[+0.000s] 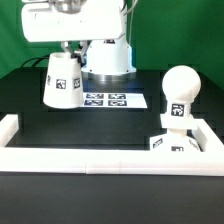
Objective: Assemble lamp
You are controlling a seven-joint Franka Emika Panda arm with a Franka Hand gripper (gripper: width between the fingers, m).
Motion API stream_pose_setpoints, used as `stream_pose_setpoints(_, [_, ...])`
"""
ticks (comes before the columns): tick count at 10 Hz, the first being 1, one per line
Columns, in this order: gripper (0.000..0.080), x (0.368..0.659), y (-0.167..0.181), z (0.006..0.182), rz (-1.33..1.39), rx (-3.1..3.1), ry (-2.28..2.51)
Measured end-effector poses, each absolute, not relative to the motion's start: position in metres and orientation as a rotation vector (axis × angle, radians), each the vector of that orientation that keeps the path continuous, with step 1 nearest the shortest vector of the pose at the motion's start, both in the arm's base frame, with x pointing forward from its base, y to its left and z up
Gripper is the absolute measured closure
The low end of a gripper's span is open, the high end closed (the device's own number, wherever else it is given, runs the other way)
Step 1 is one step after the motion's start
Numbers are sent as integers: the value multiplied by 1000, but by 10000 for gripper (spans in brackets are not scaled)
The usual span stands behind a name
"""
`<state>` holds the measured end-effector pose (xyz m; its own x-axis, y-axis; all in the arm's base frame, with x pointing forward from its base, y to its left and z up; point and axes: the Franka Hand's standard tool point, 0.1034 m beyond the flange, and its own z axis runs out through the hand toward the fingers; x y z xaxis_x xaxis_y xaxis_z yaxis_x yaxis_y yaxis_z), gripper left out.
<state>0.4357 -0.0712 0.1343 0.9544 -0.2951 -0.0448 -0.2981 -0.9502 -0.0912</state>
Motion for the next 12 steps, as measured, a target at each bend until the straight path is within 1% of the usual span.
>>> stream_pose_setpoints(2, [752,455,-42,161,61,-2977,550])
stream_pose_setpoints(4, [752,478,-15,183,66,-2954,663])
stream_pose_setpoints(5, [752,487,-9,187,48,-2957,656])
stream_pose_setpoints(6, [752,488,-10,182,34,-2963,653])
stream_pose_setpoints(10, [752,487,-10,181,40,-2964,654])
stream_pose_setpoints(11, [752,487,-8,183,44,-2961,657])
stream_pose_setpoints(12, [752,491,3,198,79,-2950,650])
